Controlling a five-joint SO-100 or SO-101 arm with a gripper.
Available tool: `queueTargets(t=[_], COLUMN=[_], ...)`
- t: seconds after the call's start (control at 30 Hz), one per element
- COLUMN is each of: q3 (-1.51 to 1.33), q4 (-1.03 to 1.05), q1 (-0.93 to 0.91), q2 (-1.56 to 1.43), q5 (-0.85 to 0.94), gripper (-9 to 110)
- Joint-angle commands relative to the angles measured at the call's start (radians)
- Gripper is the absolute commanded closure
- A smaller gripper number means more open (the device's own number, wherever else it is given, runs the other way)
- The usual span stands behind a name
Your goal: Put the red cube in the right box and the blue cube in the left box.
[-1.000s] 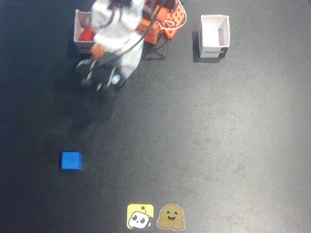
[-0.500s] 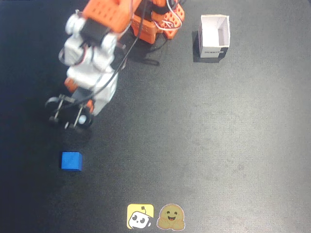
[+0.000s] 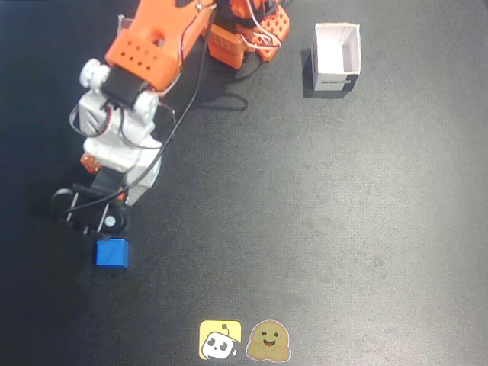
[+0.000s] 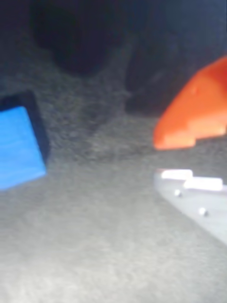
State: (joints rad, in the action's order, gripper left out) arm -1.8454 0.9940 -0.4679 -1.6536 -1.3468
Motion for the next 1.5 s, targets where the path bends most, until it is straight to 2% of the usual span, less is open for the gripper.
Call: queueTargets(t=[0.0,0.77,1.47], q3=[0.092,0.255,0.437], q4=[-0.017,-0.006,0.012], q1=[-0.011,0.100,0.034], q2=[0.021,0.156,0.348], q5=[0.025,0.063,0.107], gripper=[98,88,86])
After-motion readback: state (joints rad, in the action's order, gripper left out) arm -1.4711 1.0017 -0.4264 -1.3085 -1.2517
